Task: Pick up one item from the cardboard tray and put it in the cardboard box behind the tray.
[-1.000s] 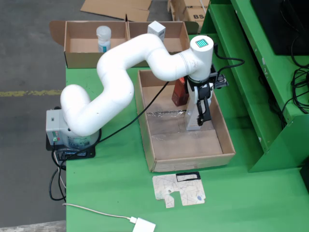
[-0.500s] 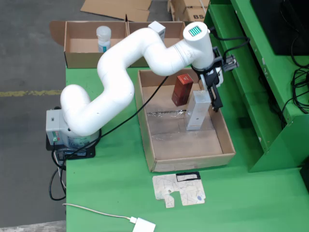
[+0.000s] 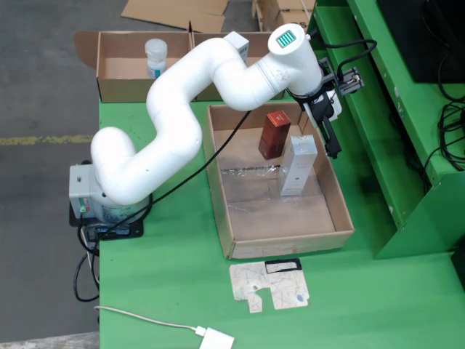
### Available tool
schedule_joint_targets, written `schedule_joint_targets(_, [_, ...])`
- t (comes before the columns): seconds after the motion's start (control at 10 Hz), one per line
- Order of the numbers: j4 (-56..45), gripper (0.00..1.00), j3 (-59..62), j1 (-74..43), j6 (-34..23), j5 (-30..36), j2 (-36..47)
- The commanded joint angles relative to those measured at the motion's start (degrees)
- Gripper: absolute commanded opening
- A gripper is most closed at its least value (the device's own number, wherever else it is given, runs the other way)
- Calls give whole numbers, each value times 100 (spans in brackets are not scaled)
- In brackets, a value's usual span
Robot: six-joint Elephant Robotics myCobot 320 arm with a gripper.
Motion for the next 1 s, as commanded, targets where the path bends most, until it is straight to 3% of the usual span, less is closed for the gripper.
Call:
schedule_joint_targets(0.0, [70,100,149,-39,-29,-35,124])
schedule_joint_targets(0.9, [-52,100,149,2,22,-52,125])
